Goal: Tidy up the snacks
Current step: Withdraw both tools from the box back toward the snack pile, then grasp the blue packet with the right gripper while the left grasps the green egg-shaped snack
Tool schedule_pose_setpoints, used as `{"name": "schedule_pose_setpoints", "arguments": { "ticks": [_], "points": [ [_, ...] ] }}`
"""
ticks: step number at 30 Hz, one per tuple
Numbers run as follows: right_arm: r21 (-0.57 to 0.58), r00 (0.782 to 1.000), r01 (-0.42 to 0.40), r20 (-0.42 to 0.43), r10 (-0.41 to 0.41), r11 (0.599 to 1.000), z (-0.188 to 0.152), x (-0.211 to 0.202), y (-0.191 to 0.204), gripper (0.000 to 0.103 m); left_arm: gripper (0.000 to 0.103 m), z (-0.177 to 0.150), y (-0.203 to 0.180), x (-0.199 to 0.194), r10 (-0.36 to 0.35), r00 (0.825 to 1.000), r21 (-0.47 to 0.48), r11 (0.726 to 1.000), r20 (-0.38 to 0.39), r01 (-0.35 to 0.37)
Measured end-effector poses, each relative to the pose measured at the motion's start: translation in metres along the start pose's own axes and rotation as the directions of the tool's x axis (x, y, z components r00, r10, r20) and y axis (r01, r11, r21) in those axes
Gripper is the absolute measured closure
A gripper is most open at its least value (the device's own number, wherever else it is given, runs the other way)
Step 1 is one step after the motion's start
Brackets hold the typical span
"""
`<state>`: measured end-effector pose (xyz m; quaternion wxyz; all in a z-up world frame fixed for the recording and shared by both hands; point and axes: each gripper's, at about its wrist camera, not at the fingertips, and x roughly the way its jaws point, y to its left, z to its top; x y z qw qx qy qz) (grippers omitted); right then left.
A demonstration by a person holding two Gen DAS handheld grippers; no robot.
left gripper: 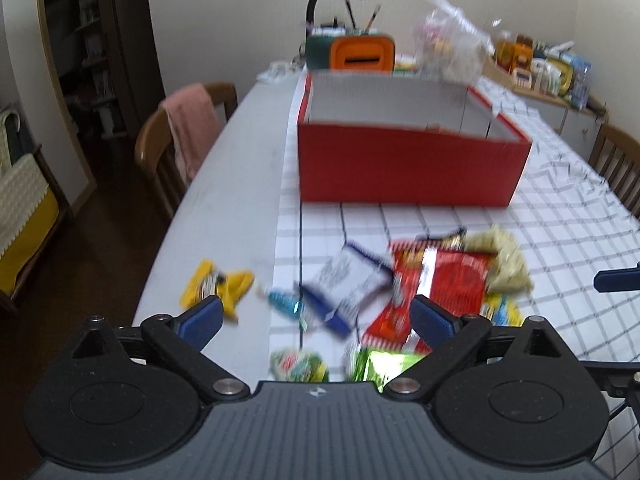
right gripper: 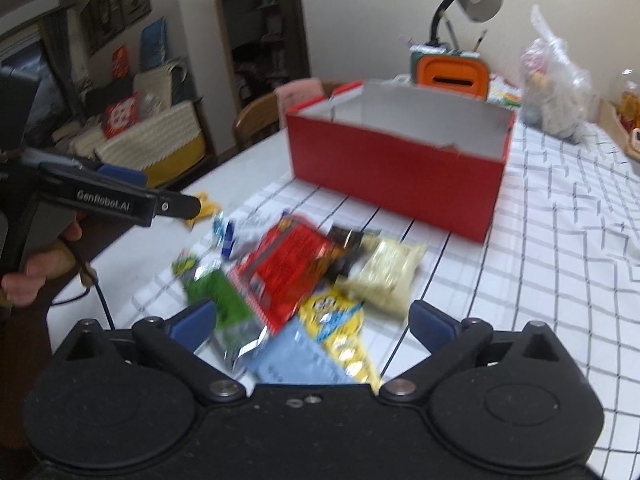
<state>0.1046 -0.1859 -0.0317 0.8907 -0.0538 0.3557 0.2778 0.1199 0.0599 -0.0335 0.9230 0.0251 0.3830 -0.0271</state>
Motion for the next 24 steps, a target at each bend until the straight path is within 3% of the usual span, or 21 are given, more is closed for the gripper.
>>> {"name": "schedule_pose_setpoints", "arguments": {
  "ticks": [13, 19, 24],
  "points": [
    [-0.147, 0.988, -0.038, -0.157, 0.015, 0.988, -0.028, 0.036, 0.017, 0.012, 0.003, -0.017, 0.019, 0.036, 0.037, 0.989, -0.115, 0.992, -0.143, -0.054],
    [-0.190, 0.987, -0.041, -0.163, 0.009, 0.981, -0.025, 0.042, 0.018, 0.018, 0.003, -0.015, 0.023, 0.052, 0.072, 0.977, -0.158, 0.982, -0.203, -0.105],
    [-0.204, 0.983, -0.034, -0.183, -0.004, 0.978, -0.023, 0.048, 0.016, 0.022, 0.004, -0.012, 0.023, 0.059, 0.065, 0.973, -0.185, 0.977, -0.221, -0.107]
  ]
}}
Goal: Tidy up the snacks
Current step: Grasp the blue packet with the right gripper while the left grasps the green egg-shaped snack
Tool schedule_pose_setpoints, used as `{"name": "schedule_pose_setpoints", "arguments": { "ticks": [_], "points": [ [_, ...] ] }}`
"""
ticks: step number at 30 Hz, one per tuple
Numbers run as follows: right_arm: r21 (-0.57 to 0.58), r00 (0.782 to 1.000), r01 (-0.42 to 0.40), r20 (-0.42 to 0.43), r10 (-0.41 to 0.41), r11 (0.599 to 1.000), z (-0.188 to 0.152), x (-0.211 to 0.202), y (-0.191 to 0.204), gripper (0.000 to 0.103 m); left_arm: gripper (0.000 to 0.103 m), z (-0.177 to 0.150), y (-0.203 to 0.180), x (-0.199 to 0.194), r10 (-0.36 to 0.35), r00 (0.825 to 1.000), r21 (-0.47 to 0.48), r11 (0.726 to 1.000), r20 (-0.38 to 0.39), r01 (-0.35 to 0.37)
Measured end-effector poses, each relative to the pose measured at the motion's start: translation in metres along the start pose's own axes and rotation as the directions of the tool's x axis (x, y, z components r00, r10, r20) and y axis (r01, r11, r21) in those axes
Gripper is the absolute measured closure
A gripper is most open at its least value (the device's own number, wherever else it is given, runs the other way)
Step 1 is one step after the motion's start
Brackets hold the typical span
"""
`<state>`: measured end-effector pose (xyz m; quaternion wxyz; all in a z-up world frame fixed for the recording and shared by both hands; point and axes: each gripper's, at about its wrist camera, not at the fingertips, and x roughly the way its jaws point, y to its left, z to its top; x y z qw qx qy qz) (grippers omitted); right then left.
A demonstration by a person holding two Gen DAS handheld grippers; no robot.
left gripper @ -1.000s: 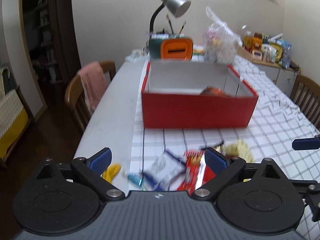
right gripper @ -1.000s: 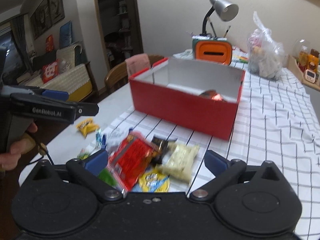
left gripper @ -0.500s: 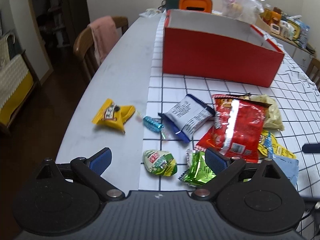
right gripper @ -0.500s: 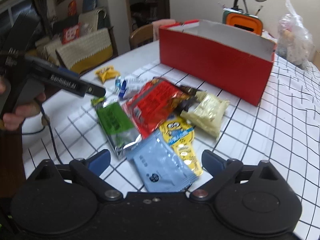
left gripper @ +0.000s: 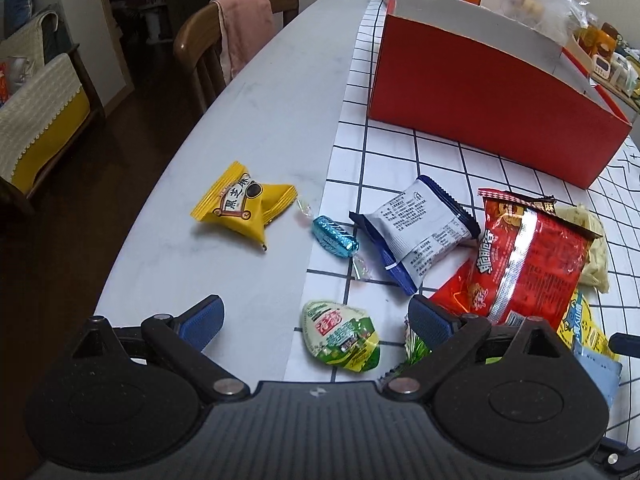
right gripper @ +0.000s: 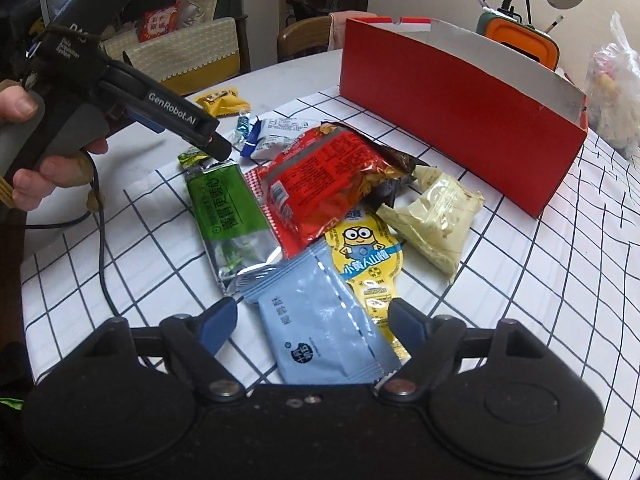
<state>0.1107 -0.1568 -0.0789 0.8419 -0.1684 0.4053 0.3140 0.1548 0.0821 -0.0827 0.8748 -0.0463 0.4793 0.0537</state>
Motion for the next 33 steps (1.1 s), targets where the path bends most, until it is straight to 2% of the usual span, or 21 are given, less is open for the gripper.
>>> {"name": "schedule_pose_setpoints", "arguments": {
  "ticks": [1, 5, 8, 11, 16, 18, 20, 23, 33],
  "points": [
    [0.002, 1.000, 0.002, -0.002, -0.002, 1.000, 0.000, 0.001, -0.001, 0.023, 0.005, 0.001, 0.000, 0.002, -0.005, 1.000, -0.007, 1.000, -0.010, 0.005],
    [-0.004, 1.000, -0.006, -0.014, 0.006, 1.000, 0.002, 0.005, -0.003, 0.028, 0.023, 0.003, 0.003, 0.008, -0.014, 0.999, -0.033, 0.999, -0.049, 0.012],
    [-0.012, 1.000, -0.011, -0.019, 0.011, 1.000, 0.003, 0.006, -0.003, 0.028, 0.026, 0.004, 0.002, 0.007, -0.011, 0.999, -0.033, 0.999, -0.047, 0.010],
    [-0.027, 1.000, -0.020, -0.024, 0.020, 0.999, 0.006, 0.006, -0.002, 0.030, 0.041, 0.004, 0.000, 0.005, -0.011, 0.999, -0.022, 1.000, -0.045, 0.010],
    [-0.059, 1.000, -0.006, -0.029, 0.004, 0.998, 0.007, 0.008, 0.003, 0.040, 0.052, 0.001, -0.003, 0.002, -0.013, 0.999, -0.007, 1.000, -0.047, 0.013],
    [-0.075, 1.000, 0.008, -0.029, -0.010, 0.997, 0.007, 0.008, 0.005, 0.045, 0.063, 0.001, -0.004, 0.001, -0.013, 0.999, 0.000, 1.000, -0.044, 0.013],
    [-0.087, 0.999, 0.023, -0.026, -0.025, 0.996, 0.007, 0.008, 0.007, 0.051, 0.067, 0.002, -0.004, 0.001, -0.015, 0.999, 0.000, 1.000, -0.042, 0.015],
    [-0.080, 0.999, 0.024, -0.019, -0.026, 0.996, 0.007, 0.007, 0.007, 0.055, 0.068, 0.001, -0.002, 0.000, -0.018, 0.999, 0.001, 1.000, -0.037, 0.018],
    [-0.022, 0.999, 0.038, 0.005, -0.038, 0.999, 0.003, 0.000, 0.007, 0.056, 0.068, -0.003, 0.001, -0.006, -0.017, 1.000, -0.003, 1.000, -0.020, 0.017]
  ]
}}
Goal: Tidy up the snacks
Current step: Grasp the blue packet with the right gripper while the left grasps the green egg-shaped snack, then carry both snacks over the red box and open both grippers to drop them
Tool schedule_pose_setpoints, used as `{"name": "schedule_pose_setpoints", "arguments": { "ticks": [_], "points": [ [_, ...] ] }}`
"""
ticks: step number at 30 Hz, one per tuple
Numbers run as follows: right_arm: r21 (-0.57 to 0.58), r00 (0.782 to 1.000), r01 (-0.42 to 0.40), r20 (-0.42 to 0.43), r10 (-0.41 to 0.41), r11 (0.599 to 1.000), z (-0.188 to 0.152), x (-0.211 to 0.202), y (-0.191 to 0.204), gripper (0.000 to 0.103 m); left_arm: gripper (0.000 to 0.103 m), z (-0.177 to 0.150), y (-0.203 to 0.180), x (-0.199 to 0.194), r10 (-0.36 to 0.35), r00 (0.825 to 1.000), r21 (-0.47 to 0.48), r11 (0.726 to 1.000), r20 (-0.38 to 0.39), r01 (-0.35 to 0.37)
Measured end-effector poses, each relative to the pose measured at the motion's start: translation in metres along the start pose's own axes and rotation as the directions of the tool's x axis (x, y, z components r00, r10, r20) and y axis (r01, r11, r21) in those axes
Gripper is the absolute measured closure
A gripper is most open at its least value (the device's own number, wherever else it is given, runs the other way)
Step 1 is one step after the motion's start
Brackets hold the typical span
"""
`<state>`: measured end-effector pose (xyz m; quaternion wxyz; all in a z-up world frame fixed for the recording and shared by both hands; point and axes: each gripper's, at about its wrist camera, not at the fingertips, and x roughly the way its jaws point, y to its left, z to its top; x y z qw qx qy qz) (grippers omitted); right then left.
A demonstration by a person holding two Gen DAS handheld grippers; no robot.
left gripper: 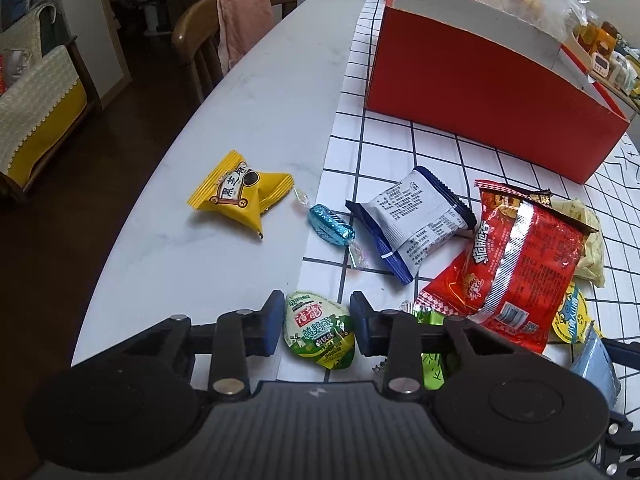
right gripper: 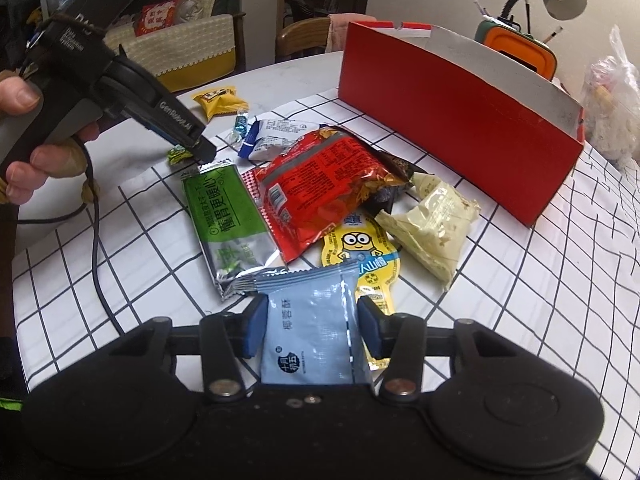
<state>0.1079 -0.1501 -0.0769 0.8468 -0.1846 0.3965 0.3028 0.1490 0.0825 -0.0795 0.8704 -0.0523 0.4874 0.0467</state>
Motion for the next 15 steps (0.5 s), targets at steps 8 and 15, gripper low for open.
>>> {"name": "schedule_pose_setpoints", "arguments": {
  "ticks": [8, 15],
  "points": [
    [0.061, 0.998, 0.017, 0.058, -0.021, 0.998, 0.002, -0.018, -0.008, 0.056, 0.068, 0.000, 0.001, -0.013, -0.021, 0.999, 0.000, 1.000, 0.028, 0.021],
    [0.149, 0.991, 0.049, 0.120, -0.067, 0.988, 0.013, -0.033, -0.030, 0.056, 0.068, 0.012, -0.004, -0.041, -0.022, 0.994, 0.025, 0.999, 0.106, 0.020]
  ]
}}
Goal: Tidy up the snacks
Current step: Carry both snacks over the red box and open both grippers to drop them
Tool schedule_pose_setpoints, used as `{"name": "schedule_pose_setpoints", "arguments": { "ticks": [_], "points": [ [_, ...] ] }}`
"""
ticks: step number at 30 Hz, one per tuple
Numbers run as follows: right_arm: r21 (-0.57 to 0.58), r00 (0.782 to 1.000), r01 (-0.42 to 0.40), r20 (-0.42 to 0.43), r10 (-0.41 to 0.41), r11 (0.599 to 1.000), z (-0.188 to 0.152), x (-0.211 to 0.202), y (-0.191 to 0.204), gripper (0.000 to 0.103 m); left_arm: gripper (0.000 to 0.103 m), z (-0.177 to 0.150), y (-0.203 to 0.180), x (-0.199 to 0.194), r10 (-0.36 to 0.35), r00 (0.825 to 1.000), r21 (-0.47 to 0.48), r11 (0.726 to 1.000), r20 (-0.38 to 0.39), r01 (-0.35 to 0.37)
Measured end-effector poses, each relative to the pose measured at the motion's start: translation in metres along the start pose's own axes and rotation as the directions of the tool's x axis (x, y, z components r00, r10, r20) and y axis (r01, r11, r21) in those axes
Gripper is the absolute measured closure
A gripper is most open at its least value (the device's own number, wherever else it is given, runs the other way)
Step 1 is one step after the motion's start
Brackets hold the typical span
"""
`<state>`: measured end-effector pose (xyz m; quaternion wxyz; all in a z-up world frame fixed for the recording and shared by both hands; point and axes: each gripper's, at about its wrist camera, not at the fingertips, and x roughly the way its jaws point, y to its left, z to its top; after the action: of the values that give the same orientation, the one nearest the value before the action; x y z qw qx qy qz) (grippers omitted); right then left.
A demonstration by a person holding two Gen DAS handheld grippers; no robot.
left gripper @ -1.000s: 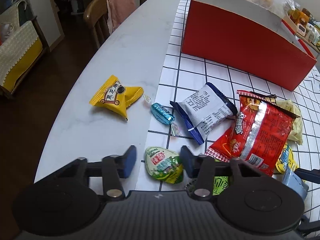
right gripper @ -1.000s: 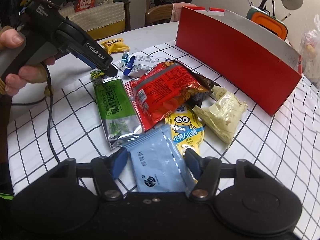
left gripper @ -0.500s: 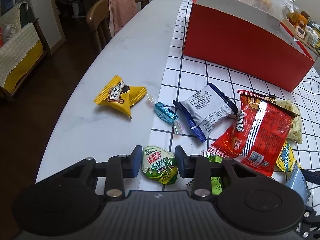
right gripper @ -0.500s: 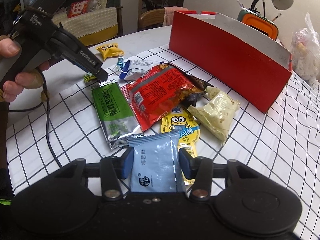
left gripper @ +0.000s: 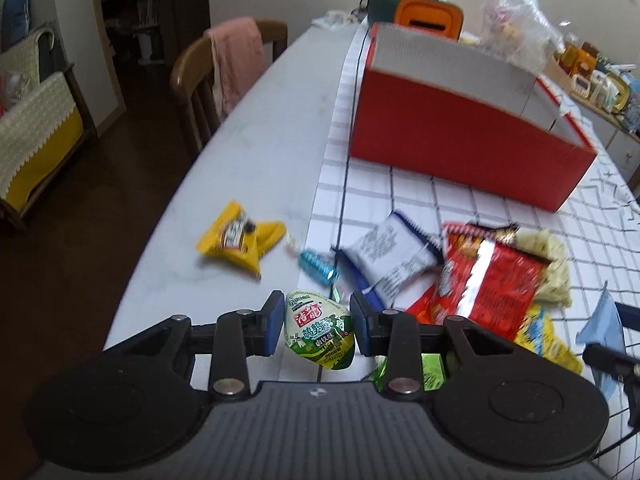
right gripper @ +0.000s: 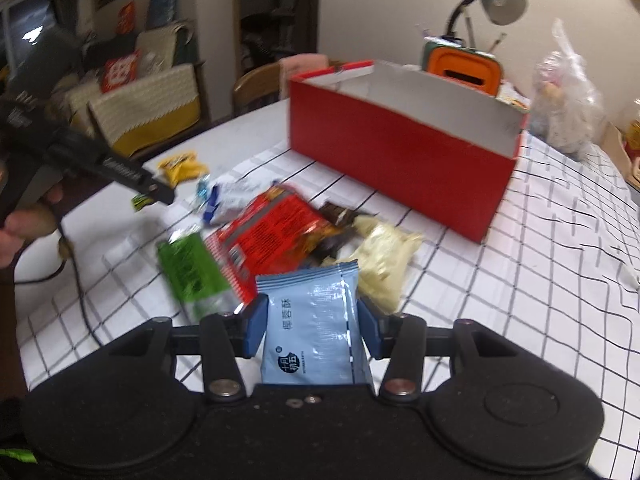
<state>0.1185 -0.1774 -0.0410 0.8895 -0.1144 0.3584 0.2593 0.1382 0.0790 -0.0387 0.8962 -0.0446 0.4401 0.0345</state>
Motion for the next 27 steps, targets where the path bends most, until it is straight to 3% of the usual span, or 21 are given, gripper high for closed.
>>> {"name": "schedule_pose_setpoints", "arguments": {
  "ticks": [7, 14, 27],
  "points": [
    [0.061, 0.995, 0.042, 0.085, -0.047, 0.997, 0.023, -0.016, -0.020, 0.056, 0.068, 0.024, -0.017, -0.028, -0.014, 0.994, 0.049, 0.999, 0.104, 0.009],
    [0.091, 0.979, 0.084, 0.176, -0.099, 0.992, 0.056, -0.030, -0.037, 0.056, 0.068, 0.055, -0.040, -0.049, -0.025, 0.977, 0.101, 0.995, 0.211, 0.004],
    [0.155, 0.955, 0.142, 0.237, -0.176, 0.978, 0.115, -0.009, -0.074, 0.056, 0.068, 0.119, -0.082, -0.028, -0.014, 0.937, 0.116, 0.993, 0.348, -0.029]
  ]
}}
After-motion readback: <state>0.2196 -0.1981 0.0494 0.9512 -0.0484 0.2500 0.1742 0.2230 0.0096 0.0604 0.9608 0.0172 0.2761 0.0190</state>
